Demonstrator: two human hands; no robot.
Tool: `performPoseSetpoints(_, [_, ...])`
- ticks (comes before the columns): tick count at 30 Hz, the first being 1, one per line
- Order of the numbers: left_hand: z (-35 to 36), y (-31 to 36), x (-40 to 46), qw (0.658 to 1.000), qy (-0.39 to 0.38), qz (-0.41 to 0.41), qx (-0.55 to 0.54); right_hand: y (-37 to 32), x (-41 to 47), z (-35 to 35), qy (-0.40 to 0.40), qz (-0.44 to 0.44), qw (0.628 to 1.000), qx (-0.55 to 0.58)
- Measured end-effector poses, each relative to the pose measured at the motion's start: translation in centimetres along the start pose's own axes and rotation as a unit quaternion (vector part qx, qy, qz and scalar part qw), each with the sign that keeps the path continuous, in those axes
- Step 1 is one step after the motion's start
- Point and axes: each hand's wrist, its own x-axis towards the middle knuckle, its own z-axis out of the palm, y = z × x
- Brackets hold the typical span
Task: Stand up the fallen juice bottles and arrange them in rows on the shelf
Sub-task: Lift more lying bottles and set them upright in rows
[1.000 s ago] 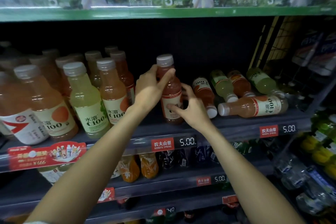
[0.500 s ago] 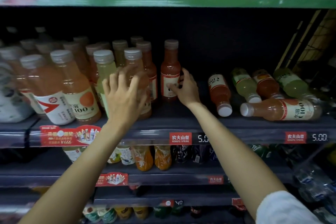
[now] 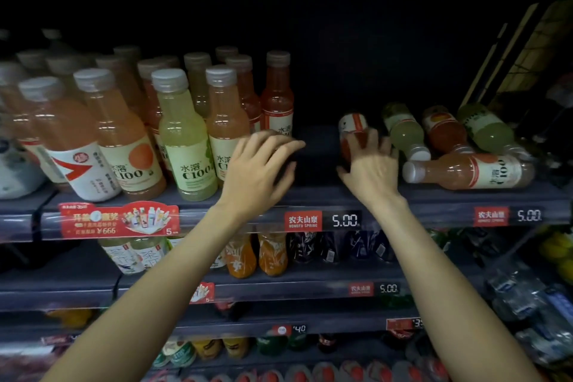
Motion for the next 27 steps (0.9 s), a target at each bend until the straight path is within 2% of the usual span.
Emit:
performPoseSetpoints(2, [1.6,0.6,1.3,0.998,-0.056,0.002,-0.021,0.6,-0.6,-0.3,-0.042,0.032,0.999,0.012])
performPoseSetpoints(4, [3.4,1.1,2.4,0.989,-0.134,-0.006,-0.054,1.1,-1.3,-0.8,-0.032,0.04,0.998,0.041])
performPoseSetpoints(7, [5.7,1.6,3.7,0.963,-0.251,-0.006,-0.097,1.8,-2.5,-1.8,0.066,0.024,0.992,0.106])
performPoseSetpoints(9, [6.6,1.9,4.4,0.952,-0.269,-0.021,-0.143,2.2,-3.2,-2.8,0.127,0.007,0.974,0.189])
performPoseSetpoints(12, [6.7,2.7,5.1,0.945,-0.219,-0.069,-0.231,2.8,-3.4,-5.0,0.175,-0.01,0.923,0.344])
performPoseSetpoints(14, [6.2,3.1,5.1,0.95,-0.172,-0.097,-0.243,3.1,-2.6,-5.7,0.178,-0.01,0.892,0.415])
performPoseSetpoints(17, [5.2,3.1,4.9,0.945,-0.134,-0.148,-0.261,3.1,-1.0,-5.9,0.139,-0.001,0.838,0.529])
performPoseSetpoints(19, [4.5,3.0,4.7,0.929,-0.117,-0.192,-0.293,2.6,-0.5,-5.5,0.104,-0.004,0.811,0.576])
performPoseSetpoints(22, [3.6,2.7,4.1,0.886,-0.088,-0.293,-0.349,1.1,-0.6,-3.3,0.014,-0.024,0.812,0.583])
performPoseSetpoints(25, [3.2,2.1,3.3,0.851,-0.069,-0.36,-0.377,-0.4,-1.3,-0.3,-0.087,-0.04,0.816,0.57])
performPoseSetpoints(27, [3.0,1.6,3.2,0.835,-0.055,-0.382,-0.393,-1.2,-1.5,1.0,-0.09,-0.055,0.826,0.554])
